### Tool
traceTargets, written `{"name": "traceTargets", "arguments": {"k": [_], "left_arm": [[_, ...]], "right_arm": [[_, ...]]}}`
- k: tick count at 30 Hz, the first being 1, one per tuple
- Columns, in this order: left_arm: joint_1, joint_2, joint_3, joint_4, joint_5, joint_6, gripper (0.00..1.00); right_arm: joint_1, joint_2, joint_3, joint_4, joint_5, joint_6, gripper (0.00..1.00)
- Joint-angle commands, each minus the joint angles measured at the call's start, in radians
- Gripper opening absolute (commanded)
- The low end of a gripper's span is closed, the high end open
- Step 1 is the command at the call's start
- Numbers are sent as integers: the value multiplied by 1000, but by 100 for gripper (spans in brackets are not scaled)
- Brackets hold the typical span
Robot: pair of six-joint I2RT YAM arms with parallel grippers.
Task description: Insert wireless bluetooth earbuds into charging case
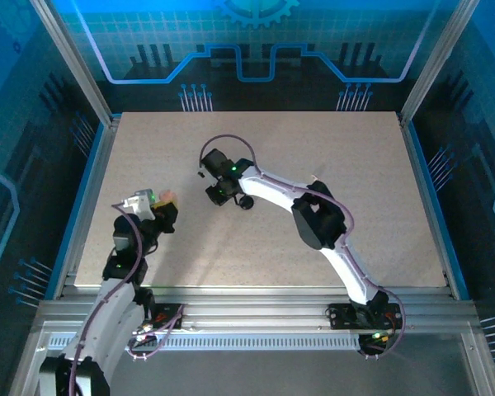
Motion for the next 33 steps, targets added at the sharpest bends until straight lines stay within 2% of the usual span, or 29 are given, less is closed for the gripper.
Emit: {"name": "traceTargets", "arguments": {"k": [1, 5, 11, 14, 18, 25, 33], "left_arm": [[-10, 44, -29, 150, 92, 0, 7], [-73, 120, -32, 252, 120, 22, 8], [-175, 310, 17, 381, 136, 86, 8], [-209, 422, 25, 511, 157, 91, 8], [-255, 587, 29, 752, 260, 115, 8], [-287, 859, 88, 1066, 364, 52, 8], [-340, 1000, 138, 1119, 389, 44, 7]], "right_arm": [[-13, -119, -91, 88, 19, 23, 23], [-27, -231, -224, 158, 26, 27, 23], [-47, -441, -421, 264, 36, 11, 23], [-64, -547, -511, 314, 14, 13, 23], [-75, -683, -625, 383, -9, 4, 22], [-76, -840, -772, 478, -58, -18, 23], [-125, -909, -819, 405, -83, -17, 23]]}}
